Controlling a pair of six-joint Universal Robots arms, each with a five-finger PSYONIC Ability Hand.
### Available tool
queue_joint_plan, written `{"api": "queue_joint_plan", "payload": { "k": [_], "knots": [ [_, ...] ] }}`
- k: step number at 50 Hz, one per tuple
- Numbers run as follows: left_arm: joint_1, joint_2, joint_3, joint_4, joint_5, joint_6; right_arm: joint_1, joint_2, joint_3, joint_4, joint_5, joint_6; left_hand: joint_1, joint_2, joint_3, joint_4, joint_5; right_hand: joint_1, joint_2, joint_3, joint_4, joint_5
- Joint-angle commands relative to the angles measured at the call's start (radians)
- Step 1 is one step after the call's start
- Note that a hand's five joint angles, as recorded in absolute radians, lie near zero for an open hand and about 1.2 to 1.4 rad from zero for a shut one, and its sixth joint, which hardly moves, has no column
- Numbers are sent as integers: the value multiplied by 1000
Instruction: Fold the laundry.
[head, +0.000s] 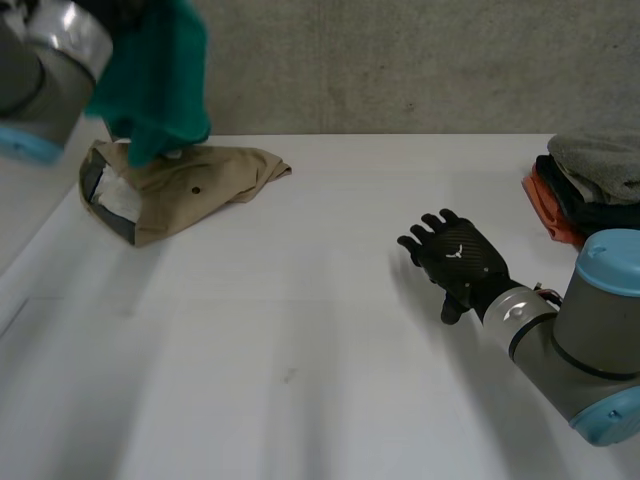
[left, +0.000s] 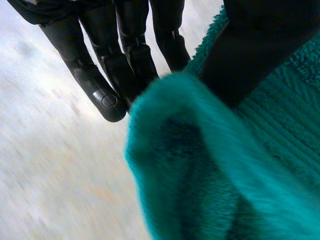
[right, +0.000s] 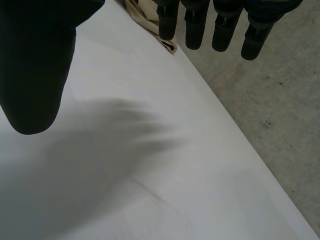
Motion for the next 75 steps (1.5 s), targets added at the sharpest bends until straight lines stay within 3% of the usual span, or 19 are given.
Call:
{"api": "queue_joint_plan", "payload": {
  "k": [1,12,18,22,27,32,34,35,39,40,51,55,56,57,58,59,62,66,75],
  "knots": [
    [-148,242,-78,-32,-30,-105,-37,-3,-23,6,11,17,300,201,209,200,254,-49,-34,-33,-34,-43],
    [-323,282,-308,-173,-84,-263,-101,-82,-61,90,34,171,300,201,209,200,254,-49,-34,-33,-34,-43],
    [-414,136,-455,-184,-111,-294,-130,-99,-92,130,62,257,300,201,209,200,254,-49,-34,-33,-34,-43],
    [-467,-6,-469,-204,-225,-259,-135,-98,-113,179,93,283,300,201,209,200,254,-49,-34,-33,-34,-43],
    [-455,-62,-482,-272,-465,-239,-133,-78,-134,262,96,277,300,201,209,200,254,-49,-34,-33,-34,-43],
    [-405,4,-569,-272,-486,-243,-114,-63,-159,337,73,280,300,201,209,200,254,-49,-34,-33,-34,-43],
    [-386,38,-607,-267,-474,-243,-100,-55,-167,369,57,281,117,18,26,17,70,-49,-34,-33,-34,-43],
    [-368,70,-647,-261,-464,-240,-83,-44,-179,399,42,284,-149,-248,-240,-249,-196,-49,-34,-33,-34,-43],
    [-337,159,-733,-235,-473,-246,-38,2,-220,460,21,297,-653,-752,-744,-752,-699,-49,-34,-33,-34,-43],
    [-333,190,-765,-218,-481,-249,-22,28,-240,472,19,295,-922,-1021,-1012,-1021,-968,-49,-34,-33,-34,-43],
    [-404,201,-851,-144,-452,-298,58,206,-415,486,37,340,-922,-1021,-1012,-1021,-968,-15,1,2,1,-8],
    [-458,115,-841,-135,-424,-320,71,249,-457,487,80,387,-922,-1021,-1012,-1021,-968,387,403,404,402,393],
    [-476,80,-825,-129,-415,-323,71,253,-464,489,103,404,-922,-1021,-1012,-1021,-968,705,721,722,721,712],
    [-486,60,-816,-124,-412,-320,69,252,-466,489,114,412,-922,-1021,-1012,-1021,-968,865,881,882,881,872],
    [-493,43,-804,-126,-409,-321,68,247,-466,484,126,419,-784,-883,-875,-884,-831,1026,1042,1043,1042,1033],
    [-510,15,-777,-124,-403,-321,66,241,-463,483,139,427,-347,-446,-438,-447,-394,1171,1187,1188,1187,1178],
    [-527,-6,-729,-135,-400,-326,51,188,-446,467,168,449,298,199,207,198,251,1172,1188,1189,1188,1179],
    [-529,46,-678,-184,-401,-340,22,65,-412,440,162,420,300,201,209,200,254,1172,1188,1189,1188,1179],
    [-416,300,-687,-174,-378,-585,15,-187,-403,418,101,202,300,201,209,200,254,1172,1188,1189,1188,1179]
  ]
}}
